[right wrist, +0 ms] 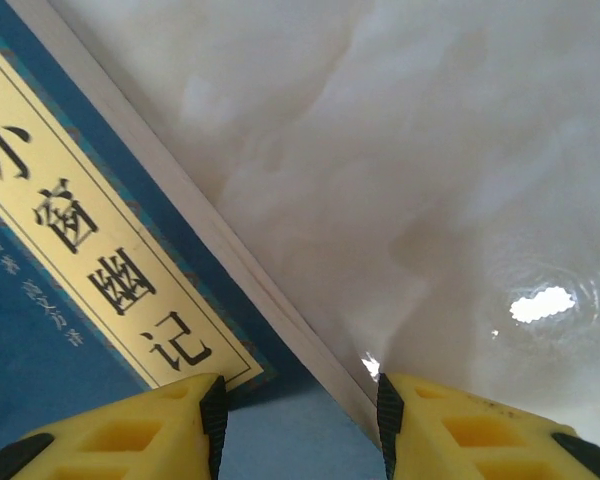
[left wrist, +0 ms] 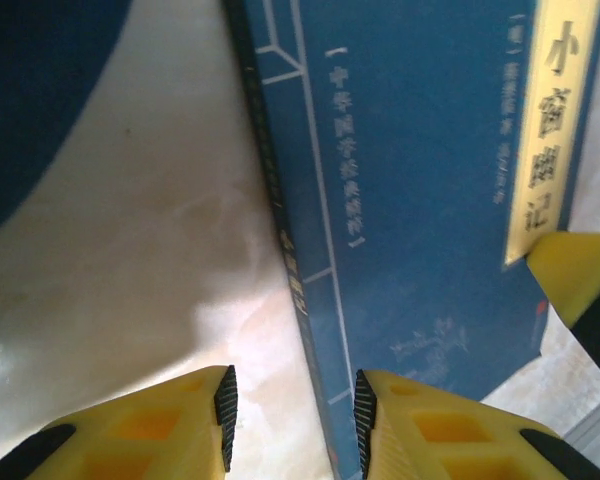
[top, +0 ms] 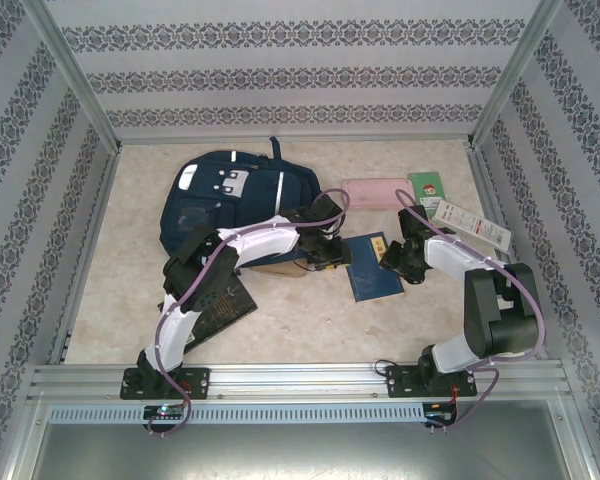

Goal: Pack the student bag

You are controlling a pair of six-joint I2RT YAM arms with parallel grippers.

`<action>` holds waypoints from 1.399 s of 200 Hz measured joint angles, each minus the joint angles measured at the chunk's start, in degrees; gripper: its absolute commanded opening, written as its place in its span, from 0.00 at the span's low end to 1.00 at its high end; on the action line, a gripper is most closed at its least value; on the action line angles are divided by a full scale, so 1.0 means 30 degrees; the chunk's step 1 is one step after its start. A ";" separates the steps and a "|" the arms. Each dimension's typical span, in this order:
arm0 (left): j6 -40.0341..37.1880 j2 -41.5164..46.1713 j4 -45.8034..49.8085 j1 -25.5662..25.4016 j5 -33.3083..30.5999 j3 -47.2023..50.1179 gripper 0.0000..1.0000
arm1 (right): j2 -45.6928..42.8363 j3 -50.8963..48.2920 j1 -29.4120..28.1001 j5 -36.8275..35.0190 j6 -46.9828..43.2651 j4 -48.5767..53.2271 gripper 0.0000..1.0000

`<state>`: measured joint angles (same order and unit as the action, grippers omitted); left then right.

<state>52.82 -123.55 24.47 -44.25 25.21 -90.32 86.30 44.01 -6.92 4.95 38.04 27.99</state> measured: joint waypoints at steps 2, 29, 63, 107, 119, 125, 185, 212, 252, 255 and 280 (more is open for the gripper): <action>0.0051 -0.0036 -0.0029 0.0000 0.0007 0.0000 0.39 | 0.0015 0.0000 -0.0007 0.0007 -0.0007 -0.0029 0.46; 0.0568 -0.0204 -0.0372 -0.0015 0.0015 -0.0029 0.42 | 0.0066 0.0000 -0.0262 0.0707 -0.0080 -0.0284 0.45; 0.0998 -0.0284 -0.0750 0.0007 -0.0066 -0.0029 0.42 | 0.0066 0.0000 -0.1107 0.1865 -0.0073 -0.0466 0.44; 0.1071 -0.0335 -0.0597 0.0036 -0.0466 -0.0095 0.41 | 0.0066 0.0000 -0.1923 0.1639 0.0393 -0.0022 0.44; 0.1064 -0.0423 -0.0197 0.0036 -0.0780 -0.0372 0.41 | 0.0066 0.0000 -0.2135 0.1566 0.0474 0.0080 0.44; 0.1056 -0.0452 -0.0007 0.0036 -0.0969 -0.0488 0.41 | 0.0066 0.0000 -0.2178 0.1552 0.0525 0.0124 0.44; 0.0474 -0.1217 0.2572 -0.0153 -0.2455 -0.2055 0.40 | 0.0066 0.0000 -0.2572 0.1967 0.0925 -0.0182 0.44; 0.0168 -0.1545 0.3264 -0.0226 -0.2484 -0.2645 0.39 | 0.0073 0.0000 -0.2572 0.2004 0.0925 -0.0189 0.44; 0.0525 -0.0831 0.0699 0.0168 -0.0860 -0.0867 0.38 | 0.0073 0.0000 -0.2565 0.2098 0.0933 -0.0240 0.44; 0.0663 -0.0736 0.0299 0.0204 -0.0678 -0.0590 0.38 | 0.0073 0.0000 -0.2550 0.2084 0.0925 -0.0240 0.44; 0.2412 -0.0270 -0.4153 0.0627 0.0918 0.1581 0.37 | -0.0015 -0.0015 -0.2288 0.1953 0.0933 -0.0044 0.44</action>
<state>60.05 -124.36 12.01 -42.37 27.97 -85.58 86.26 43.97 -13.78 10.81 40.84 27.86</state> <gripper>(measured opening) 0.373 0.445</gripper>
